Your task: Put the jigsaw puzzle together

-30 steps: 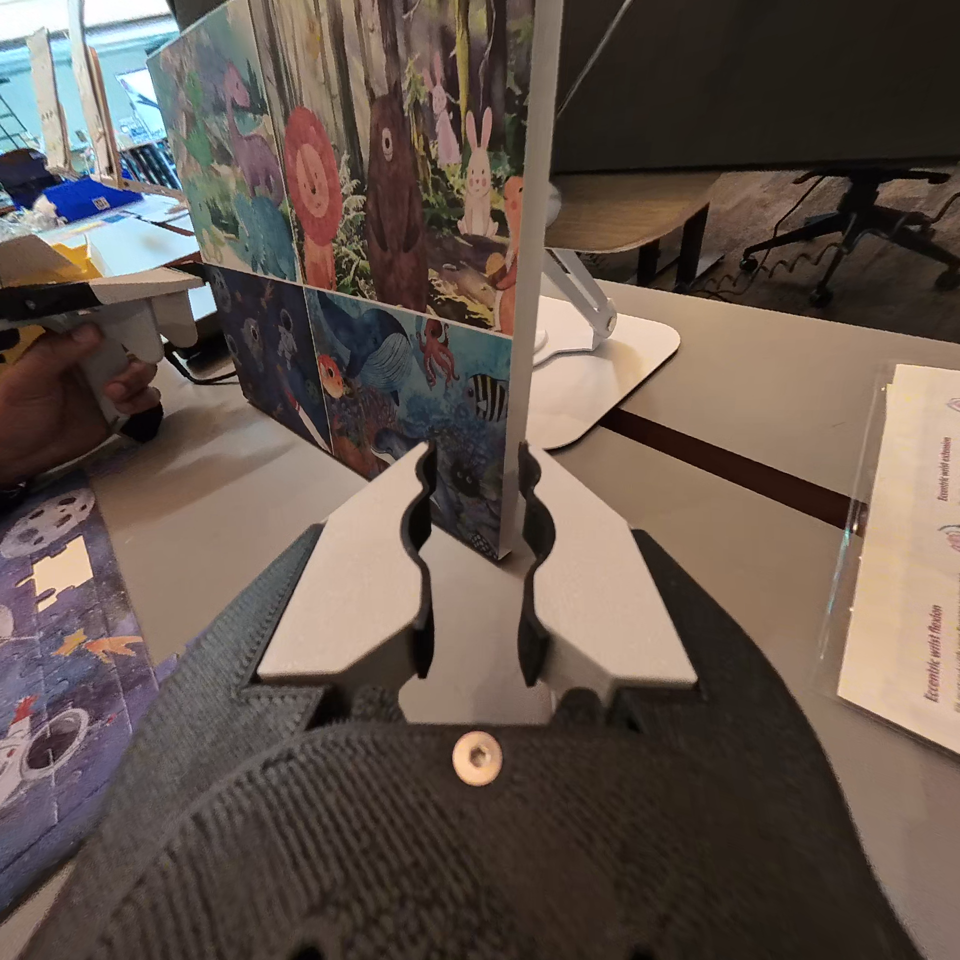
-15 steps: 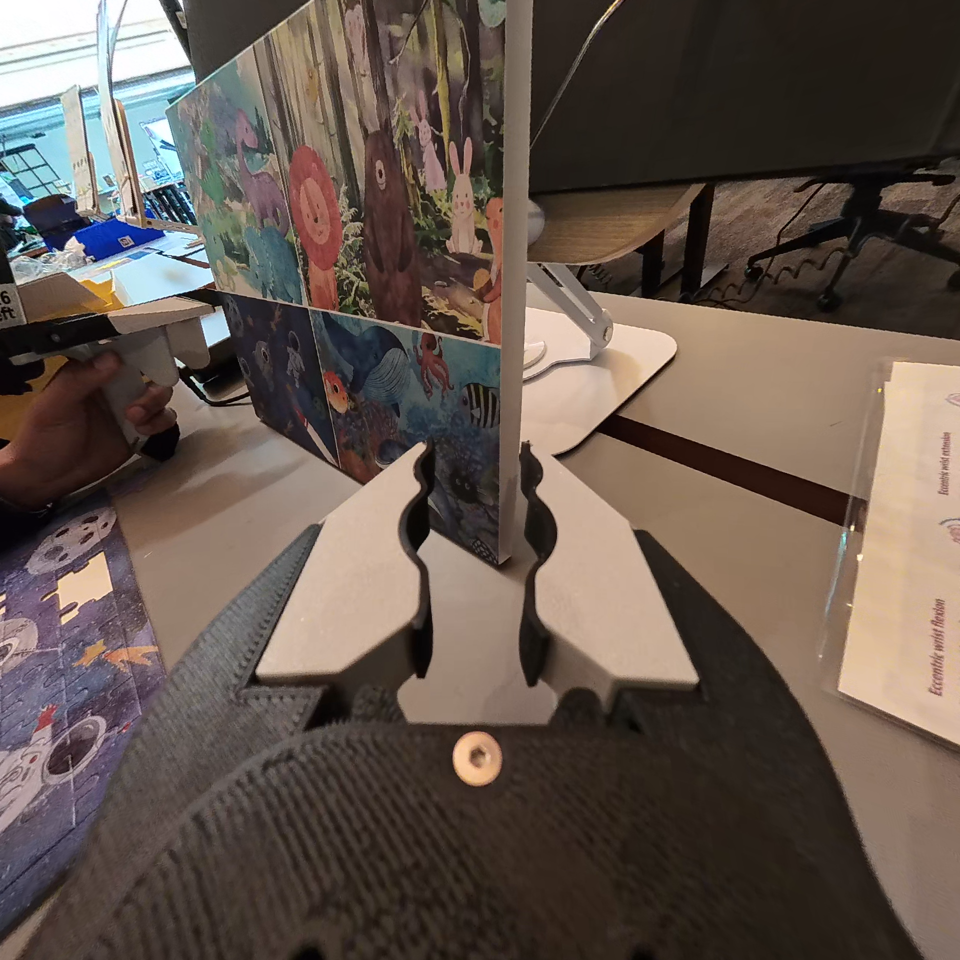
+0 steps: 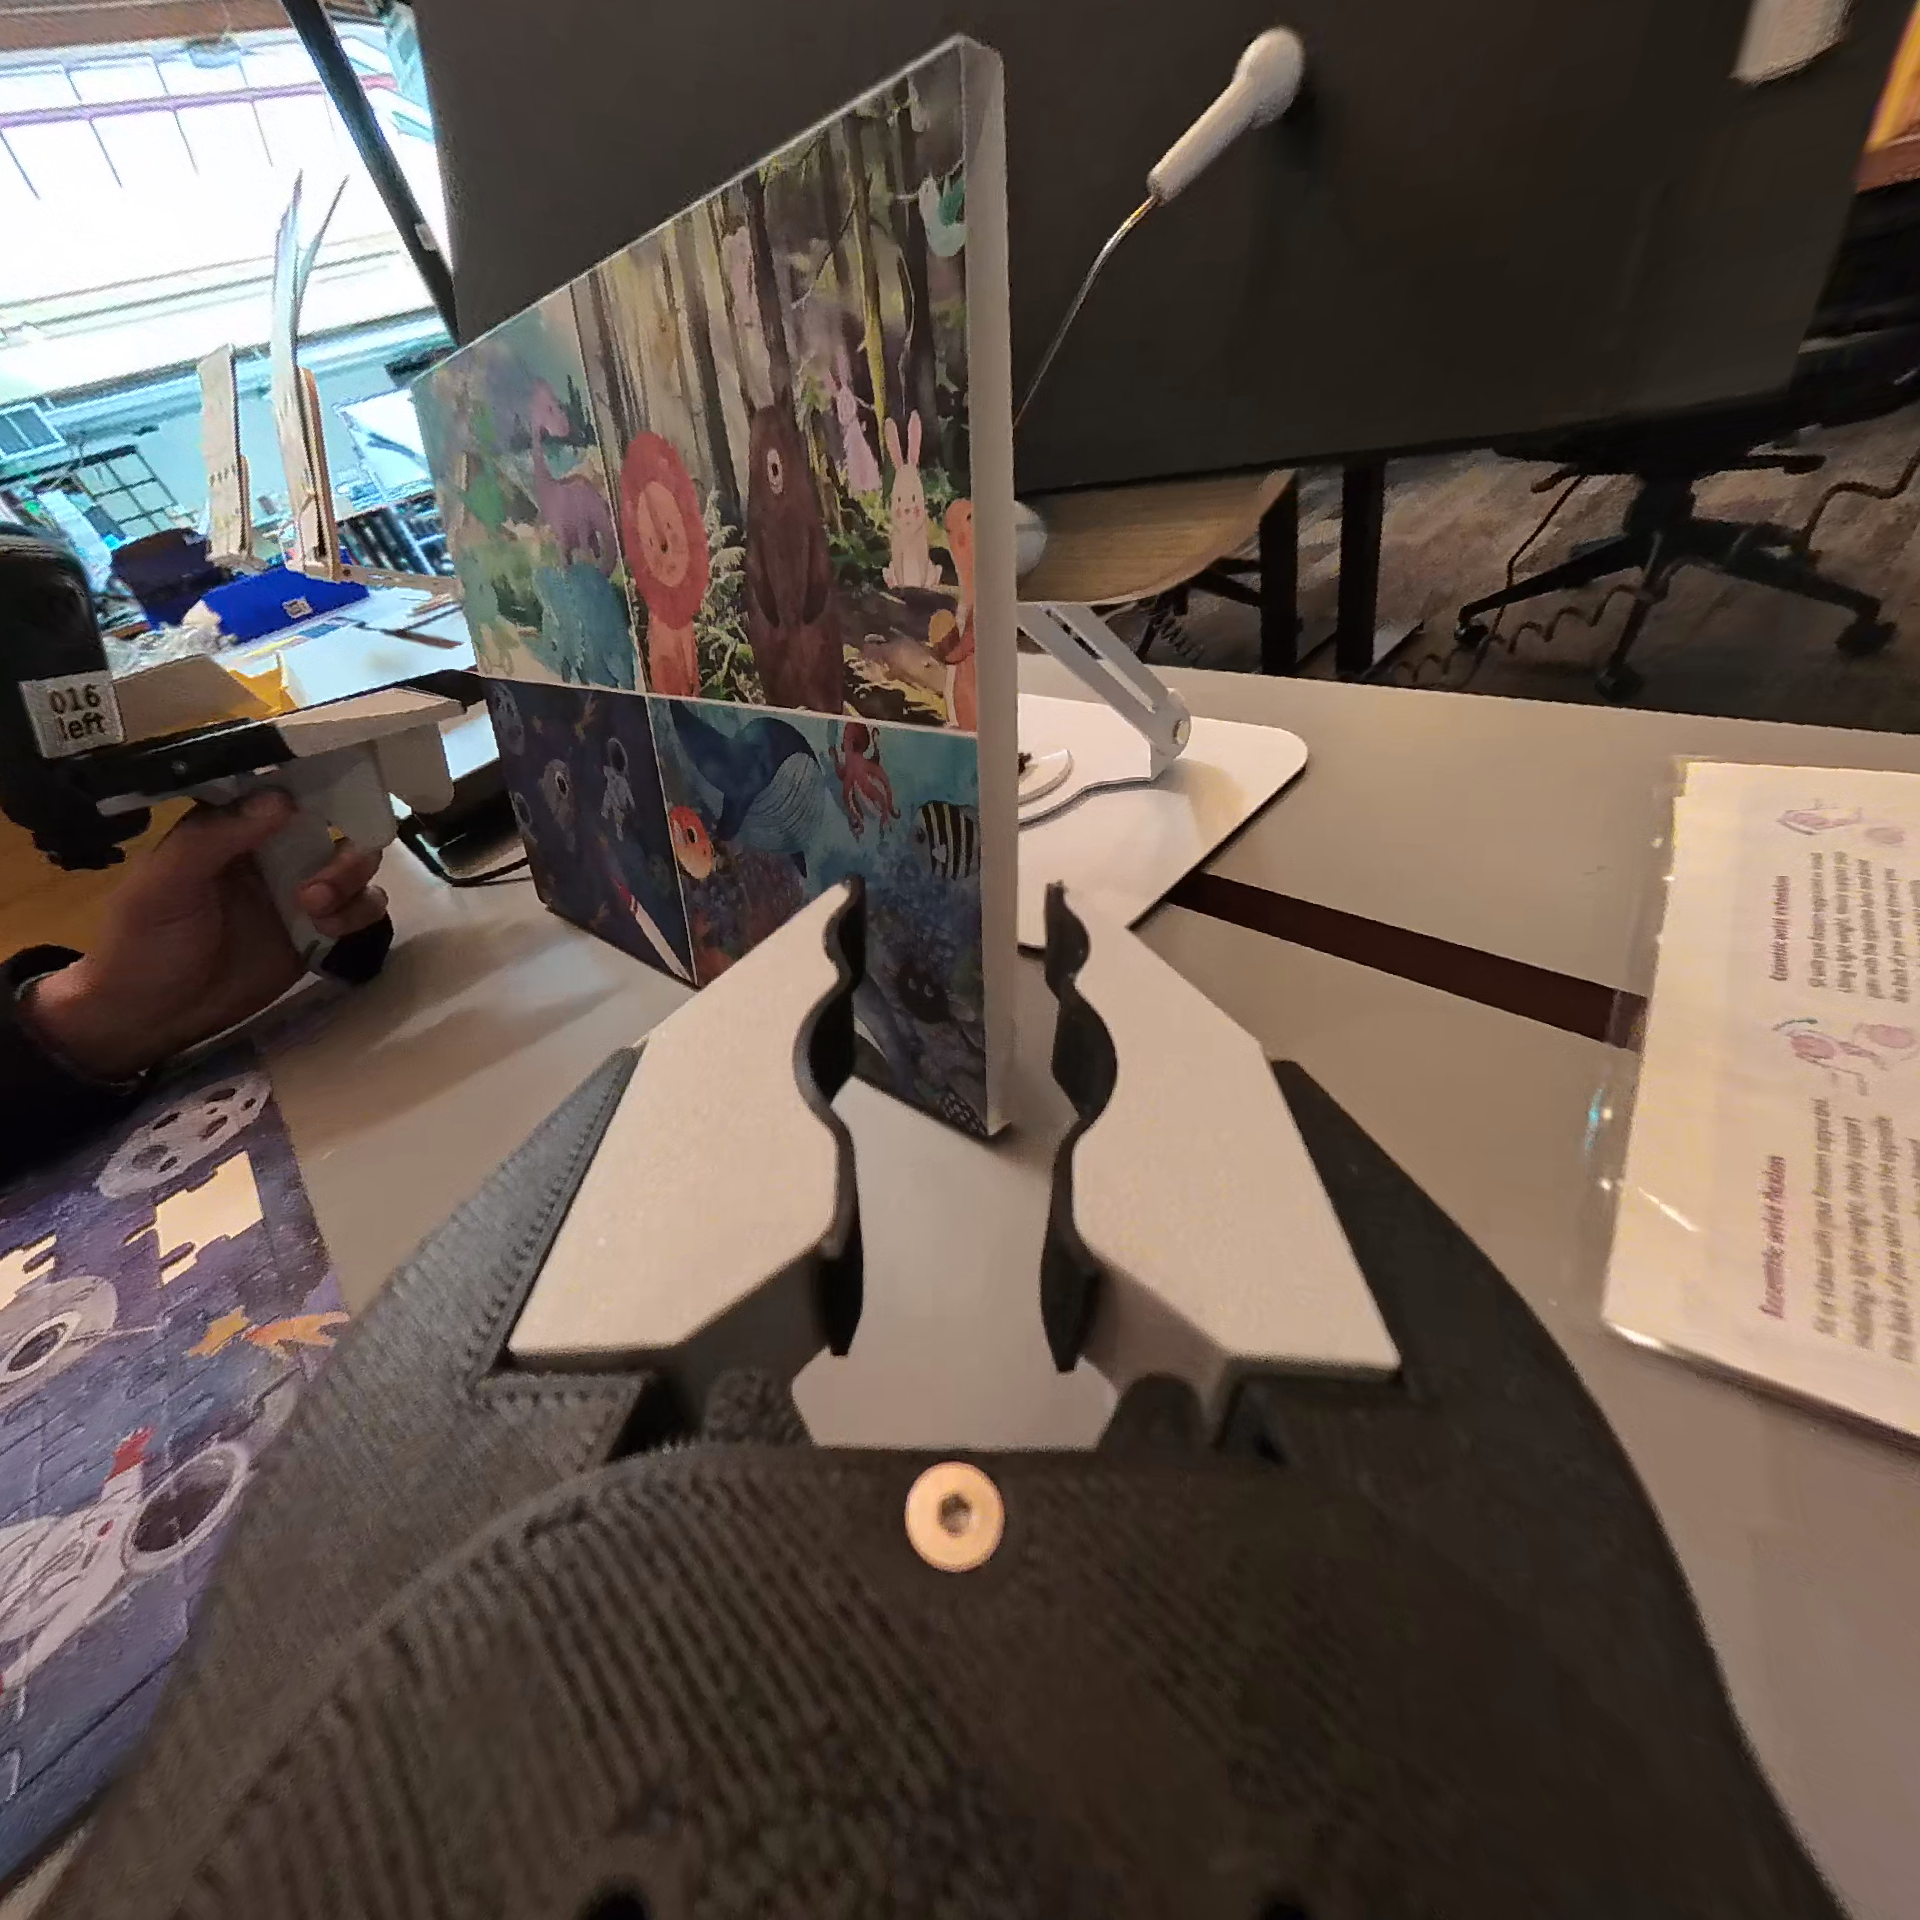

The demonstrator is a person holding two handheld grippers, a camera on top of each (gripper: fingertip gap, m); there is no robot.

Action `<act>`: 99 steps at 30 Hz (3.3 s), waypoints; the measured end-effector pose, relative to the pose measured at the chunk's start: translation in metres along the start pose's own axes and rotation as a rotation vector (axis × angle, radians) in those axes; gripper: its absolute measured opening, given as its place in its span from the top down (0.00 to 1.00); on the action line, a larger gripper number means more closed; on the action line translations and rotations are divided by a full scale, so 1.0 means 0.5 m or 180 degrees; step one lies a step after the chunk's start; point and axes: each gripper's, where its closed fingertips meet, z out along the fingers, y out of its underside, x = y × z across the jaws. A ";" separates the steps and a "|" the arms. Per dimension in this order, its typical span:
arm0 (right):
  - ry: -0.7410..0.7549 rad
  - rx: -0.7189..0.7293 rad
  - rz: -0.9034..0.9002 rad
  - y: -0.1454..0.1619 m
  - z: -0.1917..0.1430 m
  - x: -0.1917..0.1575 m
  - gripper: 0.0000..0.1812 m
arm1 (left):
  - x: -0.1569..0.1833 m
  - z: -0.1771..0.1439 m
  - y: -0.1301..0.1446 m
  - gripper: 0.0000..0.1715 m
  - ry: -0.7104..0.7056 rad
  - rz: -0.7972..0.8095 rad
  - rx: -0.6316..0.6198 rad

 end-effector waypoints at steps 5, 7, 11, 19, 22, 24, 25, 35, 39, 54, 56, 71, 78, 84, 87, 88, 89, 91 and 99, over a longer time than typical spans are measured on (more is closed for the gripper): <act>0.0176 0.0041 -0.0038 0.004 -0.050 0.001 0.81 | -0.003 -0.003 -0.002 0.71 -0.0012 0.0002 0.0019; 0.0327 0.0043 -0.0139 0.007 -0.075 0.003 0.81 | -0.003 -0.004 -0.003 0.71 -0.0014 0.0006 0.0024; 0.0532 -0.0134 -0.0385 0.028 -0.103 -0.003 0.81 | -0.003 -0.020 -0.035 0.70 -0.0031 0.0020 0.0149; 0.0561 -0.0380 -0.0536 0.051 -0.096 -0.010 0.80 | 0.026 -0.156 -0.159 0.76 -0.0297 0.0610 -0.0135; 0.0566 -0.0392 -0.0507 0.049 -0.101 -0.018 0.79 | 0.031 -0.230 -0.130 0.81 -0.0458 0.0992 -0.0165; 0.0576 -0.0415 -0.0527 0.048 -0.109 -0.030 0.79 | 0.035 -0.271 -0.084 0.93 -0.0423 0.1112 -0.0148; 0.0592 -0.0427 -0.0556 0.049 -0.115 -0.037 0.78 | 0.035 -0.288 -0.065 1.00 -0.0422 0.1162 -0.0120; 0.0885 -0.0489 -0.0824 0.073 -0.207 -0.092 0.84 | 0.074 -0.304 -0.034 1.00 0.0029 0.0847 -0.0136; 0.0890 -0.0598 -0.0815 0.081 -0.200 -0.088 0.84 | 0.088 -0.294 -0.009 1.00 0.0187 0.0791 -0.0296; 0.0825 -0.0750 -0.1175 0.087 -0.168 -0.128 0.84 | 0.099 -0.284 0.031 1.00 0.0114 0.1332 -0.0543; 0.0830 -0.0729 -0.1175 0.083 -0.170 -0.129 0.85 | 0.099 -0.286 0.027 1.00 0.0104 0.1317 -0.0510; 0.0934 -0.0584 -0.1141 0.065 -0.185 -0.116 0.85 | 0.101 -0.291 0.007 1.00 0.0096 0.1215 -0.0366; 0.0964 -0.0530 -0.1199 0.053 -0.190 -0.121 0.86 | 0.118 -0.285 0.013 1.00 0.0223 0.1084 -0.0356; 0.1013 -0.0528 -0.1157 0.056 -0.196 -0.109 0.86 | 0.128 -0.277 0.029 1.00 0.0306 0.1033 -0.0425; 0.1015 -0.0528 -0.1127 0.057 -0.196 -0.106 0.86 | 0.126 -0.278 0.029 1.00 0.0286 0.1057 -0.0422; 0.1008 -0.0531 -0.1119 0.059 -0.196 -0.107 0.86 | 0.124 -0.279 0.027 1.00 0.0277 0.1058 -0.0411; 0.1001 -0.0537 -0.1117 0.060 -0.194 -0.107 0.86 | 0.123 -0.279 0.026 1.00 0.0269 0.1056 -0.0403; 0.0999 -0.0558 -0.1140 0.061 -0.192 -0.109 0.86 | 0.120 -0.280 0.024 1.00 0.0263 0.1041 -0.0394; 0.1028 -0.0615 -0.1267 0.055 -0.203 -0.109 0.83 | 0.129 -0.277 0.030 1.00 0.0323 0.1032 -0.0421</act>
